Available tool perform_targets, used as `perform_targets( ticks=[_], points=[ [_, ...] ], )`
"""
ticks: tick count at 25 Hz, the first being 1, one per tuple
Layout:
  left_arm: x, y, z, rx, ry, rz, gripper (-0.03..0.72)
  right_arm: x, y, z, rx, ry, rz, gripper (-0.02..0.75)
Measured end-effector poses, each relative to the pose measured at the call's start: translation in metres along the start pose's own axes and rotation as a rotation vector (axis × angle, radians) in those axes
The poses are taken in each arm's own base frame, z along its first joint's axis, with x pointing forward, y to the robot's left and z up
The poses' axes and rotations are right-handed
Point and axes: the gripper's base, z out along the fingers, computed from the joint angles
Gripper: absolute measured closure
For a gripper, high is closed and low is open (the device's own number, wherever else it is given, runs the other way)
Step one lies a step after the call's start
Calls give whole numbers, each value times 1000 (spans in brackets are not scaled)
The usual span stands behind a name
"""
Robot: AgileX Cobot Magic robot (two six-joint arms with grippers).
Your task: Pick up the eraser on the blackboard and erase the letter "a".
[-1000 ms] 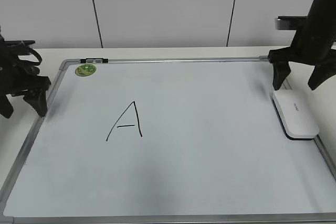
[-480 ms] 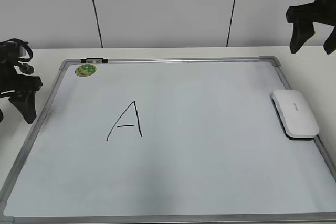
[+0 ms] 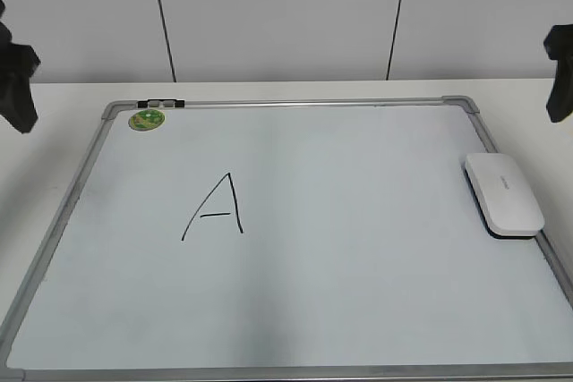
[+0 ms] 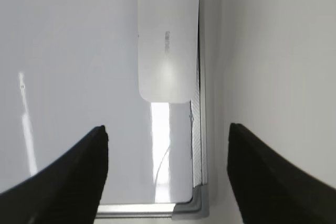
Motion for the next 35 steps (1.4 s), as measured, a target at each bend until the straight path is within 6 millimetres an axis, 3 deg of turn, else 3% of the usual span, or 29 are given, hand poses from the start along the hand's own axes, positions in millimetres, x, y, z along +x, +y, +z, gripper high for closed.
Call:
perform_targets(
  ticks=[6,14,18,22,29,35],
  points=[
    [25,-12,-61,-44,-174,49,173,57,-1,-29,-16,-80,4,214],
    [108,-5,-104,-50,-353,58,173,139,-3,-51,-29,-247,5,215],
    [153,7,-109,-43,-415,59,173,179,-4,-52,-45,-316,7,215],
    [193,16,-105,-36,-459,55,174,215,-2,-39,-95,-326,24,216],
    [259,33,-97,-21,-563,57,174,249,-1,-35,-128,-399,27,216],
    [291,41,-78,-28,-612,57,174,272,-2,-46,-126,-482,6,216]
  ],
)
